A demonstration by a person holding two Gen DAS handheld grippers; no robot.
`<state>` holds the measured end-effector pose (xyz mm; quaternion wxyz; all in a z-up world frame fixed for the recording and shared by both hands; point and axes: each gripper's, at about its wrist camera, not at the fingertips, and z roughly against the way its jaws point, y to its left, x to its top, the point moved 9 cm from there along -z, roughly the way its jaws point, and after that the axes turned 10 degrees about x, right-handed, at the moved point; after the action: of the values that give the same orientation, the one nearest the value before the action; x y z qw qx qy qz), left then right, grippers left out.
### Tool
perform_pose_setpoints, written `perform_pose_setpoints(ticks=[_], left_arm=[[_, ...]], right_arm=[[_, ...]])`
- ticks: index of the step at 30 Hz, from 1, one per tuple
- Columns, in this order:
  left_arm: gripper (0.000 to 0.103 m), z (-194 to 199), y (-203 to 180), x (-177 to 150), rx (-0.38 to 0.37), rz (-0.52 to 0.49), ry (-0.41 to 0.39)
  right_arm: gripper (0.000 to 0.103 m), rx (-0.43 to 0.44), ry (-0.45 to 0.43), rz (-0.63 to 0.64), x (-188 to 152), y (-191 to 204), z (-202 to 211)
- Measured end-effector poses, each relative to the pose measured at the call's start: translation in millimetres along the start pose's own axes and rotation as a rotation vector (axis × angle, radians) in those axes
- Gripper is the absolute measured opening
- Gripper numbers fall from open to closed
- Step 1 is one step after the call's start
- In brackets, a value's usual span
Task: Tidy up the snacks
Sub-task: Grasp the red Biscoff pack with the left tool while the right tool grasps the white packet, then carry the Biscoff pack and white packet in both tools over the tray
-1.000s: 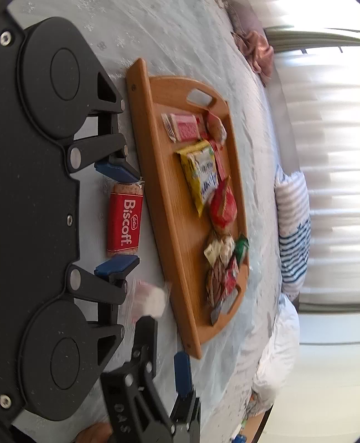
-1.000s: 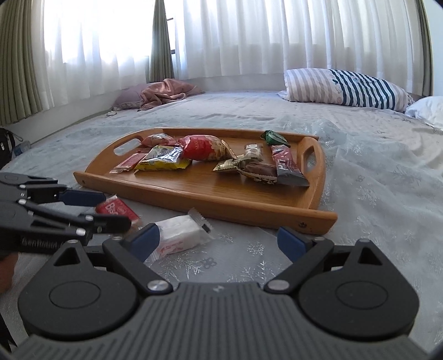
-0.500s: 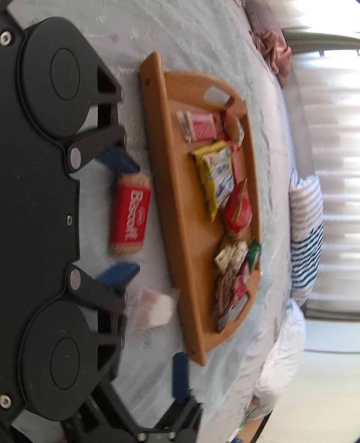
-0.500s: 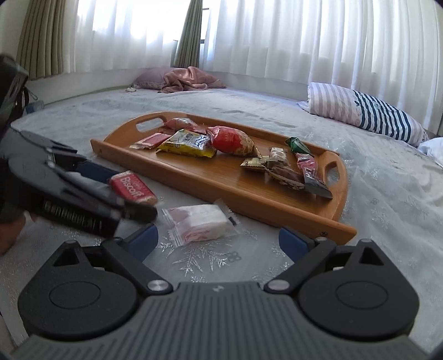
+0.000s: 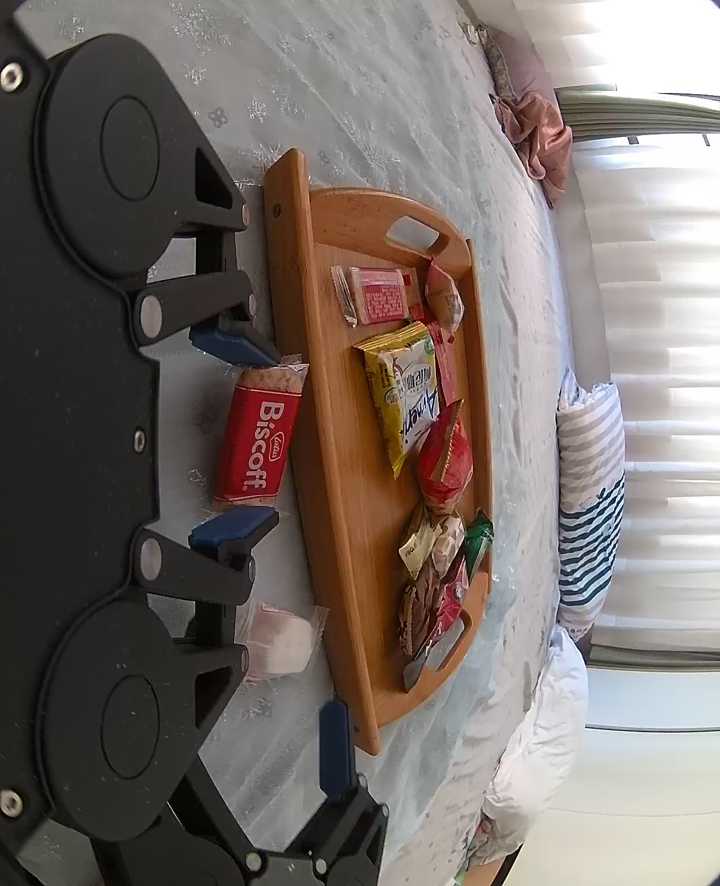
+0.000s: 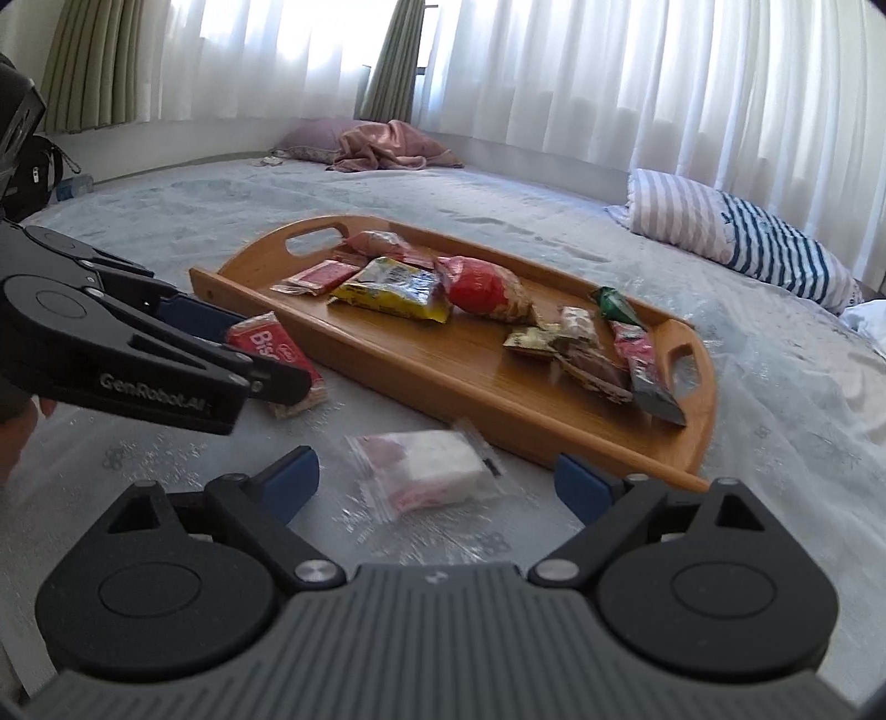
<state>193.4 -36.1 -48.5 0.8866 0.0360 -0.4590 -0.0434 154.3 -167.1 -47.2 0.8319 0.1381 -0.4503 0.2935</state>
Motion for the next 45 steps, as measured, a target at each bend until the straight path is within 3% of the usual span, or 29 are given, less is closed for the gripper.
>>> perform_pose_setpoints(ticks=[6, 10, 15, 30, 45], left_arm=[[0.052, -0.2, 0.1, 0.2, 0.000, 0.002, 0.001], [0.052, -1.9, -1.3, 0.4, 0.001, 0.001, 0.006], [0.052, -2.8, -1.4, 0.2, 0.001, 0.012, 0.008], [0.052, 1.1, 6.1, 8.3, 0.005, 0.057, 0.006], [0.052, 0.6, 7.8, 44.6, -0.004, 0.089, -0.049]], right_arm=[[0.079, 0.009, 0.024, -0.067, -0.8, -2.4, -10.1], [0.058, 0.019, 0.009, -0.107, -1.9, -5.8, -8.5], [0.040, 0.001, -0.021, -0.119, 0.3, -8.5, -3.1], [0.035, -0.006, -0.108, -0.204, 8.5, -20.3, 14.0], [0.035, -0.053, -0.194, -0.213, 37.4, -33.1, 17.5]])
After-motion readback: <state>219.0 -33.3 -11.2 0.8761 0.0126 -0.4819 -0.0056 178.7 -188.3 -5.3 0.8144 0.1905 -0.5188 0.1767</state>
